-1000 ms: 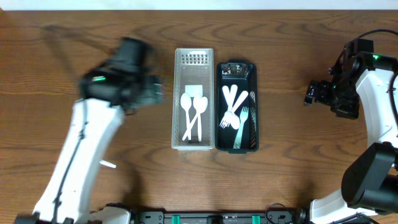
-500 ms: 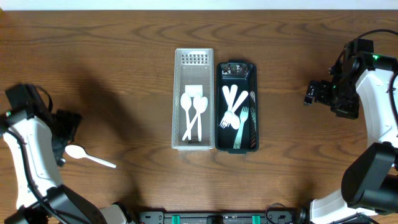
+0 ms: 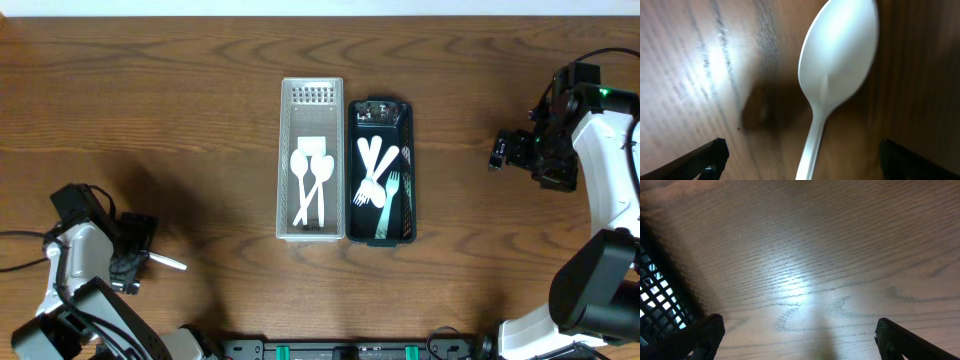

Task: Pack container
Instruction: 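Move the left gripper to the last white spoon and grasp it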

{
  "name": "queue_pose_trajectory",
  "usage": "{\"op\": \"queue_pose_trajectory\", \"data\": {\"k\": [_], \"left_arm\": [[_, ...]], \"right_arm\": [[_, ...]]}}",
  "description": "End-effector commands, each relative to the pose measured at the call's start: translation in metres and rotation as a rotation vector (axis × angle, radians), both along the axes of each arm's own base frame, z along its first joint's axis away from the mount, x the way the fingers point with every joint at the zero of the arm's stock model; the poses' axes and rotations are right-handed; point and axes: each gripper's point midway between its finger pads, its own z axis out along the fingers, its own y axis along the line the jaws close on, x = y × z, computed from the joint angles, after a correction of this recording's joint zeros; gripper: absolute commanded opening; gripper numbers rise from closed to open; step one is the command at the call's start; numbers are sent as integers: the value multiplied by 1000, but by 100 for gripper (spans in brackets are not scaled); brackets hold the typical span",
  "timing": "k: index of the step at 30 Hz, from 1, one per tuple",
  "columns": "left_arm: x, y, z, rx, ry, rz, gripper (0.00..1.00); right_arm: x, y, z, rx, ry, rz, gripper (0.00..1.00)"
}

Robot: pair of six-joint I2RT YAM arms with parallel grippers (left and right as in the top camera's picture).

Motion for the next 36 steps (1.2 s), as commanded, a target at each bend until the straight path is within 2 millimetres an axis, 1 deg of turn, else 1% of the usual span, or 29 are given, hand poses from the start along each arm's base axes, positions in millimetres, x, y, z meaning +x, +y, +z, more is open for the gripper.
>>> {"op": "queue_pose_trajectory", "data": {"k": [1, 5, 10, 13, 14, 16, 19, 21, 23, 26, 28, 30, 33, 36], "left_arm": [[-4, -2, -12, -11, 20, -22, 98], [0, 1, -20, -8, 24, -67, 98], [-4, -2, -30, -32, 54, -69, 98], [-5, -2, -31, -36, 60, -69, 99], [-5, -2, -31, -36, 60, -69, 93], [-5, -2, -31, -37, 60, -69, 79], [-6, -3, -31, -40, 64, -69, 53], [-6, -3, -31, -40, 64, -69, 42], [-6, -3, -31, -41, 66, -69, 35], [-6, -4, -31, -41, 66, -69, 22], [-6, -4, -31, -41, 66, -69, 19], [-6, -4, -31, -41, 66, -69, 12], [-6, -4, -31, -41, 66, -69, 6], [-5, -5, -30, -46, 59, -74, 6]], "right_arm": [[0, 4, 0, 7, 1, 19, 99], [0, 4, 0, 7, 1, 19, 99], [0, 4, 0, 7, 2, 19, 99], [0, 4, 0, 7, 1, 19, 99], [0, 4, 0, 7, 1, 19, 99], [0, 4, 0, 7, 1, 19, 99], [0, 4, 0, 7, 1, 19, 99], [0, 4, 0, 7, 1, 19, 99], [0, 4, 0, 7, 1, 19, 99], [0, 4, 0, 7, 0, 19, 99], [0, 4, 0, 7, 0, 19, 99], [0, 4, 0, 7, 0, 19, 99], [1, 4, 0, 7, -1, 19, 99], [0, 4, 0, 7, 0, 19, 99]]}}
